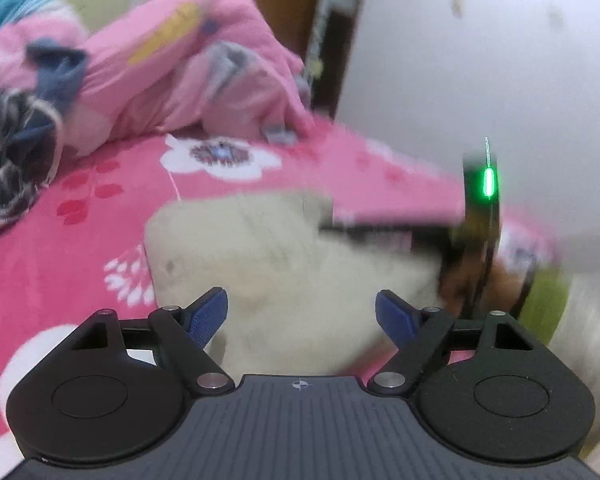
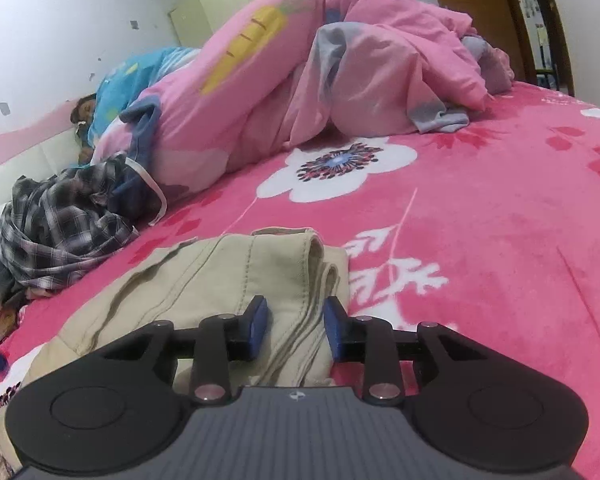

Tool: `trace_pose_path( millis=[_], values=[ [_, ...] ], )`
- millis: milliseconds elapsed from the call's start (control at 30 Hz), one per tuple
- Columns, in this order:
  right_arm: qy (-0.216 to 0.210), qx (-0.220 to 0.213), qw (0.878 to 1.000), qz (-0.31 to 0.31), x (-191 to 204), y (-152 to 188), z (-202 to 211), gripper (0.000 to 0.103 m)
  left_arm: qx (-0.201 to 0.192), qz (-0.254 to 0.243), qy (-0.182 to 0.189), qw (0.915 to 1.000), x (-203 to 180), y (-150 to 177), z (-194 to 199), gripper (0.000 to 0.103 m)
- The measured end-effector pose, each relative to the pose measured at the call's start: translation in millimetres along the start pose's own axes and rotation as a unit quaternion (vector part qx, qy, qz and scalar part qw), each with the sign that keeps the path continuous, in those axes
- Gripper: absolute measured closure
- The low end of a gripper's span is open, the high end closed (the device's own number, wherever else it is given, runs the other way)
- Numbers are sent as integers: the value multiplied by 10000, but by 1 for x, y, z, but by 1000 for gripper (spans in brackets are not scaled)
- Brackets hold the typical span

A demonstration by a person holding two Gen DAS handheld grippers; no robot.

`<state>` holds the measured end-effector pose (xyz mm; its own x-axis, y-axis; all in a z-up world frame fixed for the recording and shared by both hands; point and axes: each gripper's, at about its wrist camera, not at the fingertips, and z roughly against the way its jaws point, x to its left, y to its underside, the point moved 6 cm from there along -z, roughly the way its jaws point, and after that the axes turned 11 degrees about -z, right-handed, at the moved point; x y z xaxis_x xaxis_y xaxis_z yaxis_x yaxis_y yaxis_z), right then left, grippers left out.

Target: Fold clothes

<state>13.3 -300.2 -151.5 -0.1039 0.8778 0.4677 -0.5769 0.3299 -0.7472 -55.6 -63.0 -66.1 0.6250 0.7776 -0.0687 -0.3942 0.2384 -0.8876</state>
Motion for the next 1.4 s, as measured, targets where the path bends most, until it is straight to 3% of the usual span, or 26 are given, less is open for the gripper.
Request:
trace_pose_path(
  millis=[100,167,267,333,433,700,800,933,1067,1200,1300,1400],
  values=[
    [-8,-13,10000,-5,-1,0,-1,70,-101,-90,-242,9996,12,-23,-7,21],
    [7,-26,10000,18,0,-1,-2,70,180,-167,-523,9983,16,-27,-25,22],
    [67,-52,9999,95,2,-1,-1,70,787,-38,-800,9937,14,-6,-57,28],
    [119,-67,9998,162,4,0,-1,70,1195,56,-979,9880,12,9,-77,26],
    [278,-39,9991,327,10,-2,0,70,1168,-33,-1220,9856,4,12,-79,24],
    [406,-283,9915,1201,71,-35,21,75,1373,91,-1250,9826,7,12,-82,23],
    [605,108,9883,1396,73,-25,-3,75,1404,118,-1273,9818,8,11,-82,23],
    [800,547,9878,1218,54,-8,-27,78,1451,90,-1315,9806,7,10,-83,23],
    [1015,504,9874,1101,61,-17,-8,78,1479,128,-1303,9803,8,10,-83,23],
    [740,298,9932,843,73,-21,28,78,1502,129,-1311,9798,7,10,-82,23],
    [648,399,9928,929,77,-9,41,78,1516,121,-1323,9795,7,9,-82,23],
    [850,683,9872,1161,68,16,31,79,1546,82,-1330,9789,5,9,-83,23]
  ],
)
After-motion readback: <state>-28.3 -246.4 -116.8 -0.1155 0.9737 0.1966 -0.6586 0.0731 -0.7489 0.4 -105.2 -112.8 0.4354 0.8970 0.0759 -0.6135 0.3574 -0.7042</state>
